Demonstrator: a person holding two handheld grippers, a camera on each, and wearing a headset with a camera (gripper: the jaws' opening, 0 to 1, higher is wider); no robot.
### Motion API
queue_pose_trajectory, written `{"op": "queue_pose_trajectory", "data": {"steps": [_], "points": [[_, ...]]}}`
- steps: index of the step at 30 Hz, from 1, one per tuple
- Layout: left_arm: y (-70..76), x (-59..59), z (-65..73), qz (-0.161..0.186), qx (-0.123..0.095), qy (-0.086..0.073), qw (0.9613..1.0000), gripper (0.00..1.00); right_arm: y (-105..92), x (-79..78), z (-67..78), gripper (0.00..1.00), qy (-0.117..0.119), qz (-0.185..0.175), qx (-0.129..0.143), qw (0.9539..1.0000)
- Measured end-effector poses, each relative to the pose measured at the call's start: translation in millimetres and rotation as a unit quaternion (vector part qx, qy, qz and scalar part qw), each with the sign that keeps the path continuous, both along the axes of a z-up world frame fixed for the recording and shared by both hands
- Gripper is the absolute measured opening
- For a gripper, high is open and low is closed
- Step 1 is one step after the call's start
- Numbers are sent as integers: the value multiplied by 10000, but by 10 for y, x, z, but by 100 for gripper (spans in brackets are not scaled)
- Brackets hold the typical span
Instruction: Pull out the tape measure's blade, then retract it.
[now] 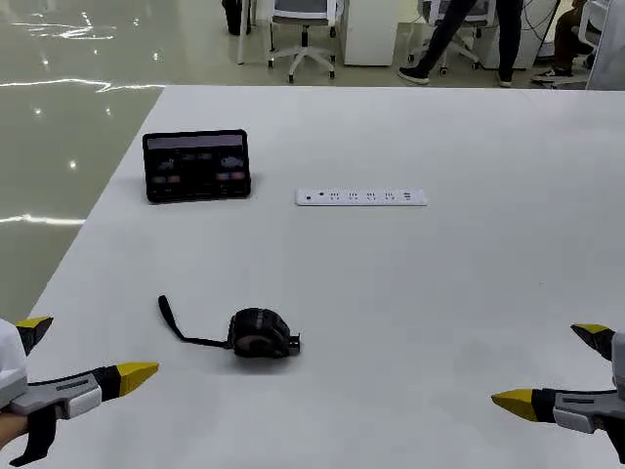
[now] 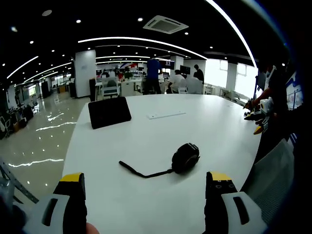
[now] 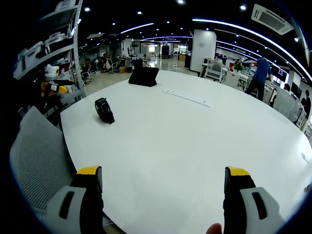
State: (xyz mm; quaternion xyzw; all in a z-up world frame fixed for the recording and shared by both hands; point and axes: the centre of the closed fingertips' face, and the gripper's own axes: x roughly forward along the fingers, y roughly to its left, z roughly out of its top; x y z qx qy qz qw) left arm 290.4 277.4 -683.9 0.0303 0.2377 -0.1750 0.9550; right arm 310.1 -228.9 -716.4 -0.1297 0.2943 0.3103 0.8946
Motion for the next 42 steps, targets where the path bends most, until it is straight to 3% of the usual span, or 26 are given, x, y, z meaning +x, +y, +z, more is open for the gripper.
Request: {"op": "queue_pose_trajectory", "data": {"steps": [7,9,10,11,12,13,14,15,21,26,33,36,38,39,41,42], "points": [[-74,25,45,-92,-231,-124,9996,95,103,70,-13,100,27,156,12,9999],[-87,30,46,-120,-126,-152,9997,95,147,94,-16,100,22,235,-19,9997],[-150,47,104,-276,-171,-341,9989,95,183,110,-24,100,33,284,-20,9996],[-207,47,137,-331,-404,-363,9980,95,203,124,-29,100,22,314,-41,9995],[-194,90,211,-353,-221,-669,9969,95,230,149,-30,100,-8,349,-67,9994],[-196,78,212,-364,-138,-660,9971,95,254,162,-32,100,3,379,-56,9993],[-207,72,189,-310,-205,-544,9978,96,277,177,-39,100,16,405,-41,9992],[-225,100,212,-359,-298,-589,9972,97,316,200,-42,100,2,453,-41,9990],[-265,163,205,-358,-115,-689,9969,100,511,314,-47,100,-1,669,7,9978],[-319,218,188,-441,-184,-676,9966,100,788,353,-43,100,-11,937,37,9956],[-438,339,140,-813,-89,-635,9946,100,1096,448,-88,100,-39,1445,69,9895],[-560,377,111,-1179,-157,-501,9916,100,1212,465,-110,100,-34,1617,83,9868],[-628,423,61,-1517,120,-454,9873,100,1281,474,-135,100,-32,1726,70,9850],[-666,433,28,-1655,154,-379,9854,100,1303,474,-148,100,-20,1774,49,9841],[-746,487,-39,-1975,298,-245,9795,100,1366,485,-176,100,-45,1901,9,9818],[-834,507,-76,-2214,268,-143,9747,100,1411,481,-216,100,-7,2021,-15,9794]]}}
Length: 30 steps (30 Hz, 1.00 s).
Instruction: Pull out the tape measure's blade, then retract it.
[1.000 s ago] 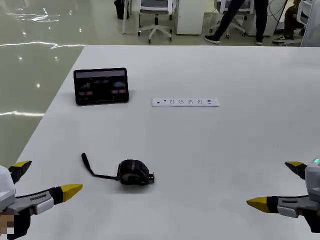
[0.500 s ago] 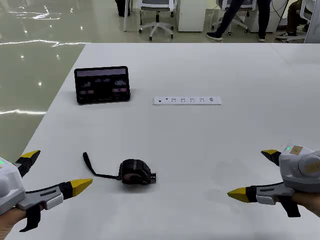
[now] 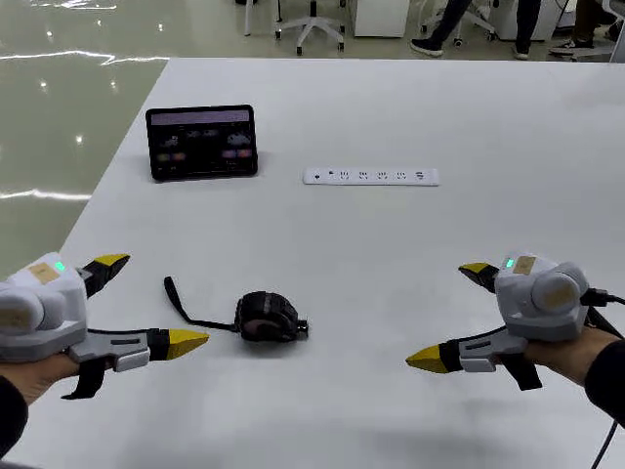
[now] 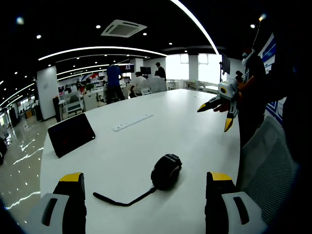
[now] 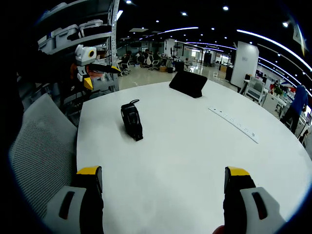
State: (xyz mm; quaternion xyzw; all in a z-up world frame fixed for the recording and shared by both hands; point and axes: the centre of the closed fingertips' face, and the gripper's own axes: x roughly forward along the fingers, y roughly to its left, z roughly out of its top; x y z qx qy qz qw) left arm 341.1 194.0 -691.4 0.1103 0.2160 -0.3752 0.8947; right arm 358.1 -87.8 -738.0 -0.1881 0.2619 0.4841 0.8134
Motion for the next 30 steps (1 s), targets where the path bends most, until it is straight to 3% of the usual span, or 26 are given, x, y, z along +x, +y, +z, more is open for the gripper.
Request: {"op": "queue_pose_trajectory", "data": {"steps": [2,3,7,9,11,13,15,17,19,20,23,30], "points": [[-13,75,-63,-147,321,7,9994,100,60,-12,-52,100,-16,220,-124,9997],[-37,130,-119,-309,581,-4,9978,100,105,-15,-87,100,-33,363,-214,9991],[-203,216,-222,-842,918,44,9922,100,276,-21,-165,100,-4,658,-286,9974],[-312,235,-298,-1177,1074,138,9871,100,392,-11,-198,100,-6,805,-265,9964],[-381,273,-389,-1437,1361,154,9801,100,509,-7,-232,100,7,935,-283,9952],[-458,276,-497,-1705,1533,301,9729,97,631,11,-264,99,-8,1096,-270,9936],[-518,316,-568,-1867,1678,298,9675,92,737,48,-307,97,-18,1199,-276,9924],[-571,333,-620,-1971,1704,350,9648,91,826,66,-324,96,-20,1296,-273,9912],[-619,347,-692,-2120,1790,412,9599,88,933,86,-346,94,-36,1427,-270,9894],[-644,336,-733,-2255,1860,458,9552,85,982,99,-363,93,-26,1476,-282,9886],[-706,317,-809,-2431,1894,617,9493,78,1078,135,-406,90,1,1589,-293,9869],[-825,324,-942,-2765,2082,728,9354,64,1266,198,-511,79,62,1778,-358,9834]]}}
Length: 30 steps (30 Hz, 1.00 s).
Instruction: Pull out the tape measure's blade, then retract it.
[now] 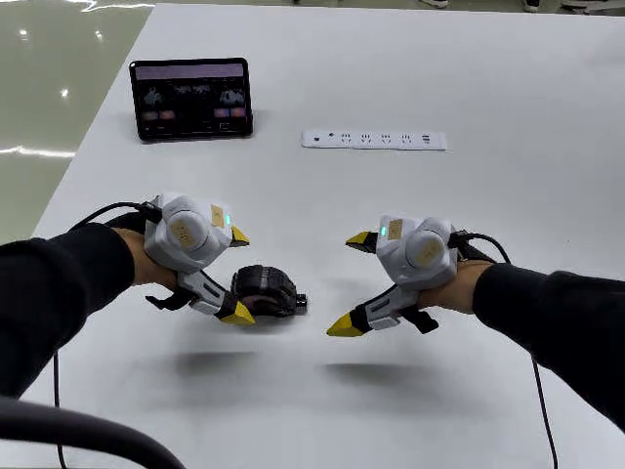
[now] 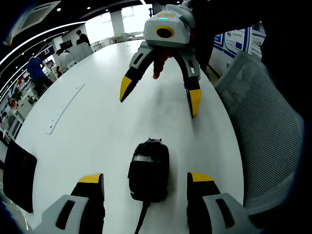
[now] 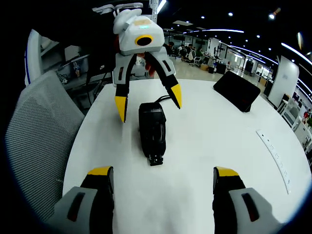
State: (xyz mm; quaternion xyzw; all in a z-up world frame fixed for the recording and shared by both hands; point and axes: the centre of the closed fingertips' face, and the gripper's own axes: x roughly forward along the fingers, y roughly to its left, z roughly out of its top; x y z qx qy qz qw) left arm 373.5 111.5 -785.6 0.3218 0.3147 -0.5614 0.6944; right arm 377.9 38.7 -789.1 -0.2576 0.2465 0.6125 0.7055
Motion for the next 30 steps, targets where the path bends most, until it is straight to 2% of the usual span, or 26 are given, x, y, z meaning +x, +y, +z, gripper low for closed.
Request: {"op": "queue_pose_trajectory", "data": {"steps": [3,5,8,9,10,11,13,20,26,30], "points": [[-40,31,-72,-41,70,-33,10000,61,84,-1,-46,79,125,-2,-51,9999],[-41,66,-143,-80,129,0,9999,53,141,4,-62,73,87,75,-61,9999],[-83,75,-149,-149,134,2,9998,40,212,0,-84,70,114,142,-54,9998],[-102,63,-146,-173,117,33,9998,38,227,-5,-96,67,122,168,-63,9998],[-101,-13,-166,-291,188,207,9992,32,239,-12,-125,65,144,206,-110,9996],[-100,28,-164,-248,208,92,9994,33,245,-16,-145,62,139,228,-145,9995],[-96,20,-157,-209,204,158,9994,32,251,-27,-196,56,125,295,-246,9992],[-93,-1,-151,-409,234,82,9989,31,270,-80,-396,40,336,357,-525,9974],[-92,4,-154,-360,282,96,9989,31,353,-108,-465,31,333,435,-595,9967],[-85,14,-168,-328,221,110,9992,31,372,-87,-503,19,259,440,-637,9967]]}}
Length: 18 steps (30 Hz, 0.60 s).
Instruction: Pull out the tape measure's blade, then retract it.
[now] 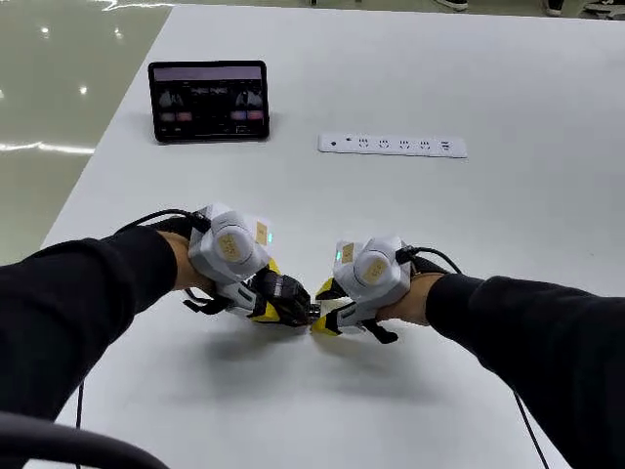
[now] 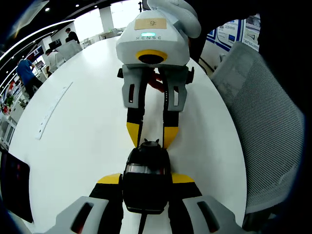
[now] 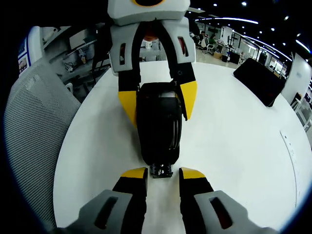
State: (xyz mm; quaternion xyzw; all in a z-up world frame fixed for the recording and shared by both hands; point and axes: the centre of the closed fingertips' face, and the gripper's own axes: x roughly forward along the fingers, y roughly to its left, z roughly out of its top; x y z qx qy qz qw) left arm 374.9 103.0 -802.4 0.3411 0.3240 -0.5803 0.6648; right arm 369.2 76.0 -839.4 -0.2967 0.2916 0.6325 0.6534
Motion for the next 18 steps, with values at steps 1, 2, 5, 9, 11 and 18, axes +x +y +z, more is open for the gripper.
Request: {"op": "queue_pose_trajectory", "data": {"steps": [1,2,5,9,11,18], "points": [[-3,-2,0,4,-2,1,10000,31,6,6,0,16,-10,-6,10,10000],[-2,-1,0,8,-7,-4,10000,31,13,-4,2,14,-4,36,15,10000],[-8,-2,-2,8,-16,10,10000,31,27,-8,-9,12,-5,88,-7,10000],[-9,-3,-6,16,-11,27,10000,31,20,-2,-14,12,118,85,53,9999],[-9,-6,-7,32,-5,44,10000,31,16,-9,-20,10,47,190,63,9998],[-2,-7,-6,52,-38,87,9999,31,19,8,-23,8,199,188,77,9996]]}}
